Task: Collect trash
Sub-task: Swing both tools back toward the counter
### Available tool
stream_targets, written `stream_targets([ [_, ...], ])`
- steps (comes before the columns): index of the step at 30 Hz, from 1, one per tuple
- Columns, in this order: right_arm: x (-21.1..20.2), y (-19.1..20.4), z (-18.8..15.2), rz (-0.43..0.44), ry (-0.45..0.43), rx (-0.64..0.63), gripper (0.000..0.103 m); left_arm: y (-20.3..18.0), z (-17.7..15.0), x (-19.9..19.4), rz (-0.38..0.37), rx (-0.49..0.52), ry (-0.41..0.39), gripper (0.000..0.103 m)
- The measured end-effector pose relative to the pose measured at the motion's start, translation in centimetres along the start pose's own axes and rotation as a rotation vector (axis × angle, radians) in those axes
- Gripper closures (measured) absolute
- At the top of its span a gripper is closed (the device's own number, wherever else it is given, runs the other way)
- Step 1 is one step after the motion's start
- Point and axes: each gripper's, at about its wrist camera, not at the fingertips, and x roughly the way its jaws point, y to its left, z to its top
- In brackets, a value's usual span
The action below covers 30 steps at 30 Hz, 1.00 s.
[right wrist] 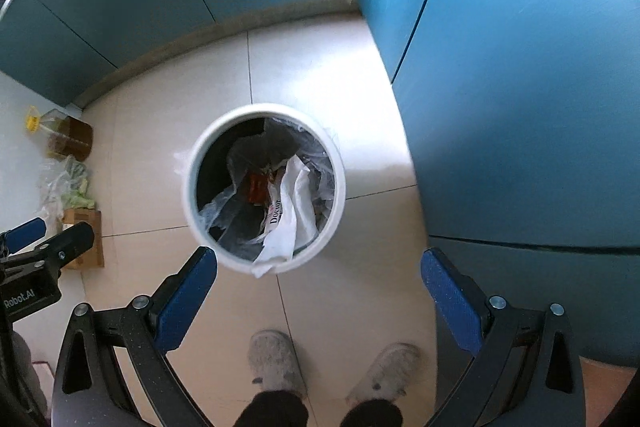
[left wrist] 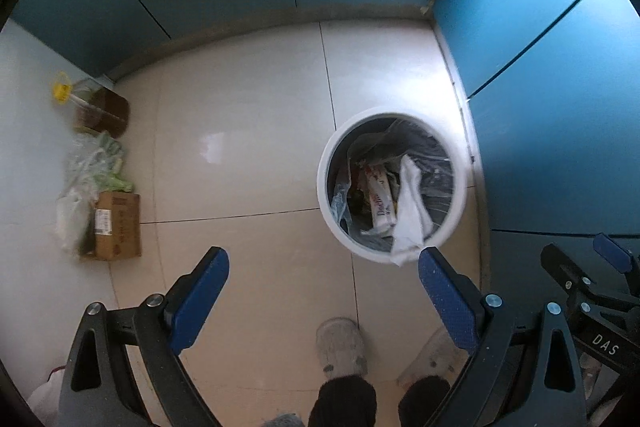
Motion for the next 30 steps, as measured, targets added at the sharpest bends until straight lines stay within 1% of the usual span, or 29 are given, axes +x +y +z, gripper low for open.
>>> stream_targets([
  [1, -1.5, -0.1, -0.1, -0.003, -0.008, -0.002, 0.0, -0.3, -0.1, -1.6, -0.003, -0.001, -0.01, 0.006],
  [2, -3.5, -0.1, -0.3, -0.006, -0.019, -0.005, 0.0, -0.4, -0.5, -3.7, -0.009, -0.002, -0.024, 0.006],
  [5, -9.7, -0.6, -0.9, -0.008, -0.056, -0.008, 0.0, -0.7, -1.3, -8.4, -0.009, 0.0, -0.052, 0.006],
  [6, -11.2, -0.6, -1.1, -0.008, -0.065, -0.011, 0.0, -1.0, -1.8, -10.3, -0.014, 0.0, -0.062, 0.006],
  [8, -15.7, -0.8, -1.7, -0.007, -0.091, -0.016, 0.0, -1.3, -2.5, -13.3, -0.017, 0.003, -0.081, 0.006],
  [12, -23.9, -1.1, -3.0, 0.004, -0.136, -0.016, 0.0, -1.9, -4.3, -19.8, -0.036, 0.011, -0.12, 0.006],
  [13, -25.7, -1.3, -3.4, 0.013, -0.144, -0.016, 0.0, -2.0, -4.7, -21.0, -0.041, 0.013, -0.128, 0.006],
  [14, -27.1, -1.3, -3.6, 0.016, -0.15, -0.015, 0.0, -2.1, -5.2, -23.0, -0.044, 0.014, -0.145, 0.006],
  [17, -32.6, -1.8, -4.7, 0.035, -0.181, -0.016, 0.0, -2.3, -6.3, -26.8, -0.053, 0.024, -0.177, 0.006],
  [21, -37.7, -2.2, -6.0, 0.047, -0.223, -0.025, 0.0, -2.6, -7.7, -31.6, -0.053, 0.033, -0.222, 0.006],
  [23, -40.3, -2.7, -6.6, 0.061, -0.242, -0.024, 0.0, -2.7, -8.2, -33.2, -0.058, 0.031, -0.233, 0.006],
  [27, -43.0, -3.6, -7.6, 0.086, -0.278, -0.005, 0.0, -3.5, -8.8, -35.6, -0.045, 0.039, -0.251, 0.006],
  [28, -43.8, -4.3, -7.8, 0.104, -0.286, 0.02, 0.0, -3.9, -8.8, -36.1, -0.033, 0.043, -0.248, 0.006],
  [29, -43.6, -4.7, -7.9, 0.115, -0.29, 0.037, 0.0, -4.5, -8.7, -36.6, -0.023, 0.053, -0.247, 0.006],
  [30, -44.2, -5.9, -8.0, 0.136, -0.298, 0.077, 0.0, -5.2, -8.7, -37.1, -0.019, 0.065, -0.253, 0.006],
])
